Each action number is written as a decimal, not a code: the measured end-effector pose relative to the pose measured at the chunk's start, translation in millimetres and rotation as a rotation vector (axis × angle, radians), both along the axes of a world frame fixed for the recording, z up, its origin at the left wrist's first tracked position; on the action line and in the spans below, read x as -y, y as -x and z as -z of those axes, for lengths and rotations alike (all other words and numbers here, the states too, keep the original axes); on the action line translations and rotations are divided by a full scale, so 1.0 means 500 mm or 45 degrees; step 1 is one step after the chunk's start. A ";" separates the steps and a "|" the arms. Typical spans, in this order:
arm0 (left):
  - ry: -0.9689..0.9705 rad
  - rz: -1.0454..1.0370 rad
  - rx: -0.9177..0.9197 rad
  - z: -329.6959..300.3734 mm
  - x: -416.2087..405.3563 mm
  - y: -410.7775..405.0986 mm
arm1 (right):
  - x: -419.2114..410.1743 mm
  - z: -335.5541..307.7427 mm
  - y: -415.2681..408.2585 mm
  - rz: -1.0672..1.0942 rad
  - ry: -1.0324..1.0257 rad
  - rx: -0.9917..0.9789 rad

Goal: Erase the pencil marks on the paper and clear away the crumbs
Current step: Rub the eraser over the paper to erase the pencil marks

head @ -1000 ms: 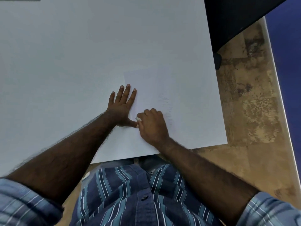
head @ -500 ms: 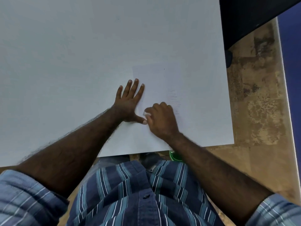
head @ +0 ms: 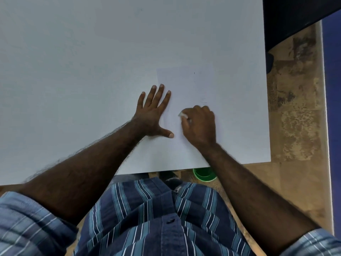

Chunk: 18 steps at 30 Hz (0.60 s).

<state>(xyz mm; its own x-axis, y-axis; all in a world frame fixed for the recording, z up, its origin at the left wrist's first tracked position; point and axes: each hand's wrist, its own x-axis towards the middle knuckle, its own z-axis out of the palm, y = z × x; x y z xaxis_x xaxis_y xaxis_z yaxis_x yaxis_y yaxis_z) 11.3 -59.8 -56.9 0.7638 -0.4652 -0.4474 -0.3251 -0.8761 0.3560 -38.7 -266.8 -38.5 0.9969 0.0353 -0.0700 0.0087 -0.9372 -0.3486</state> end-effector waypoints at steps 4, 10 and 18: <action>-0.001 -0.009 -0.002 0.002 0.005 0.001 | -0.006 0.000 0.005 0.146 -0.044 0.032; -0.024 -0.005 0.014 0.000 0.007 0.003 | -0.011 0.001 0.035 -0.183 -0.086 -0.029; -0.046 -0.001 -0.009 -0.005 0.011 0.001 | 0.004 0.002 0.031 -0.065 -0.138 0.018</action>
